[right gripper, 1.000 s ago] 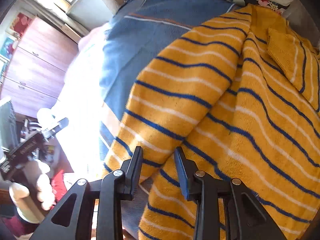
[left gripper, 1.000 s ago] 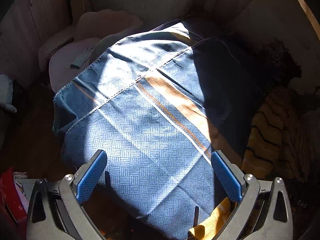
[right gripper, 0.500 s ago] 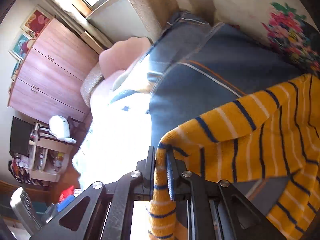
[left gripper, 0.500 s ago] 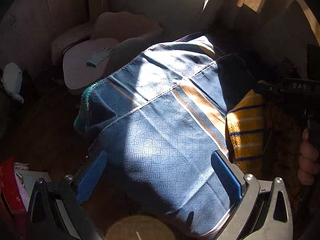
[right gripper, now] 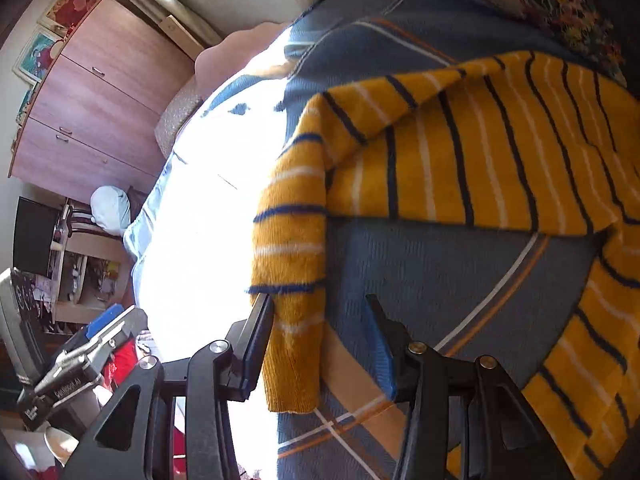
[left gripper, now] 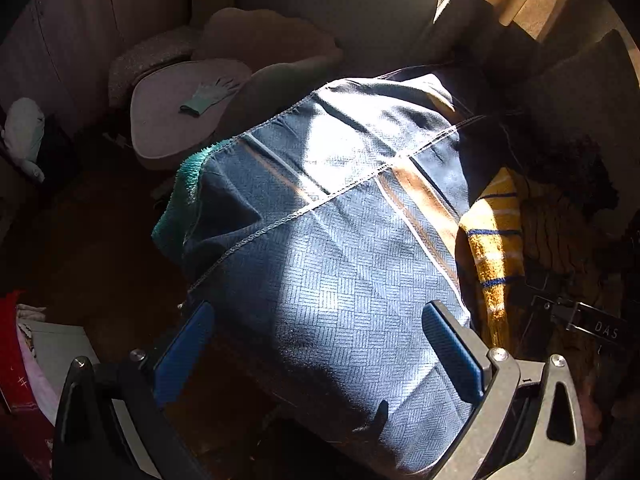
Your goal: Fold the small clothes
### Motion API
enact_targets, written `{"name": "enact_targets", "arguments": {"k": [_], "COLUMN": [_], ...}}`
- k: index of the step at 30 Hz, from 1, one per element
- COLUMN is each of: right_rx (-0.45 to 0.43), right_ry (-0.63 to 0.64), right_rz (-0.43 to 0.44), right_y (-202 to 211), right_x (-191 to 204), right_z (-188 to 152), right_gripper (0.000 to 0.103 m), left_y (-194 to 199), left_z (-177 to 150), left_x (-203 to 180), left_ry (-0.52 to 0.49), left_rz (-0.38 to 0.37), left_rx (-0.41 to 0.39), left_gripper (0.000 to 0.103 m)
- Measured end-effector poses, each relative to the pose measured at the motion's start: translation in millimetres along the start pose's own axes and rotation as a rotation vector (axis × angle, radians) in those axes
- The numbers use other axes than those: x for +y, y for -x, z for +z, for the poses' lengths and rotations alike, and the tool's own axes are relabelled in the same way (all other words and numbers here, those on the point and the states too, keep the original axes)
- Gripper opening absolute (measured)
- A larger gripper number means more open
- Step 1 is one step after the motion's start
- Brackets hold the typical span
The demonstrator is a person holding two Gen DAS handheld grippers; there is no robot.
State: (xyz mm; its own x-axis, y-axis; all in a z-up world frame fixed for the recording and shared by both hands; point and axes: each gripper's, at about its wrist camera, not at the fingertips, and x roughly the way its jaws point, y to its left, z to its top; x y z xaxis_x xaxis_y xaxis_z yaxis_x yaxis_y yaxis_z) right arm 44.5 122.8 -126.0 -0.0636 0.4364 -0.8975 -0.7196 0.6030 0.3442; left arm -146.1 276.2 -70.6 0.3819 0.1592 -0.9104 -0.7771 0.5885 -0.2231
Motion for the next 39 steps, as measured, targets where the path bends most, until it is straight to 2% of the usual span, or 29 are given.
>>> {"name": "enact_targets", "arguments": {"k": [1,2,3,4,6,8,13,15,16,18,22,25,29,31,32,33,34,35,36,39], "right_rx": [0.006,-0.002,-0.006,0.011,-0.008,-0.034,-0.087,-0.143,-0.157,-0.162,-0.115,-0.101,-0.109,-0.109,-0.109,-0.109,-0.109,-0.109,-0.109,-0.119], "right_ry": [0.002,0.013,0.037,0.052,0.078,0.114,0.24,0.218,0.184,0.114,-0.027,-0.07,-0.073,-0.093,-0.106,-0.123,-0.139,-0.153,-0.171,-0.214], "right_rz": [-0.005,-0.021,-0.037,-0.041,-0.058,-0.059,0.055,0.116,0.119,0.089,0.042,0.013,-0.031,-0.042,-0.045,-0.051,-0.057,-0.064,-0.073,-0.082], "right_y": [-7,-8,-12,-18,-23,-33,-42,-27,-23,-17,-17,-20,1,4,6,7,13,19,20,36], "right_x": [2,6,13,21,39,62,119,116,107,78,11,-12,-24,-29,-35,-40,-46,-53,-60,-77], "right_z": [-4,-4,2,11,36,66,117,127,129,129,105,84,51,40,35,30,26,22,18,5], "right_gripper": [0.045,0.03,0.02,0.014,0.013,0.013,0.017,0.03,0.04,0.041,0.041,0.041,0.041,0.041,0.041,0.041,0.041,0.041,0.041,0.041], "left_y": [-2,-3,-3,-3,0,1,8,11,11,10,1,-12,-30,-44,-54,-63,-71,-71,-71,-64], "left_z": [2,4,6,8,10,12,14,16,17,22,39,60,84,90,93,95,97,100,104,119], "left_x": [1,2,4,5,10,14,22,23,22,18,-1,-18,-40,-47,-49,-51,-51,-49,-48,-46], "left_ry": [0.004,0.009,0.013,0.014,0.016,0.027,0.045,0.036,0.027,-0.001,-0.1,-0.201,-0.376,-0.448,-0.471,-0.487,-0.491,-0.466,-0.443,-0.388], "left_rz": [0.001,0.003,0.007,0.013,0.029,0.04,0.055,0.065,0.065,0.067,0.073,0.106,0.153,0.138,0.125,0.113,0.082,0.033,0.023,-0.036], "left_rx": [0.003,0.005,0.003,-0.001,-0.013,-0.021,-0.039,-0.051,-0.058,-0.072,-0.112,-0.152,-0.214,-0.194,-0.157,-0.117,-0.076,-0.066,-0.061,-0.038], "left_gripper": [0.103,0.103,0.103,0.103,0.103,0.103,0.103,0.103,0.103,0.103,0.103,0.103,0.103,0.103,0.098,0.078,0.067,0.057,0.043,0.023]}}
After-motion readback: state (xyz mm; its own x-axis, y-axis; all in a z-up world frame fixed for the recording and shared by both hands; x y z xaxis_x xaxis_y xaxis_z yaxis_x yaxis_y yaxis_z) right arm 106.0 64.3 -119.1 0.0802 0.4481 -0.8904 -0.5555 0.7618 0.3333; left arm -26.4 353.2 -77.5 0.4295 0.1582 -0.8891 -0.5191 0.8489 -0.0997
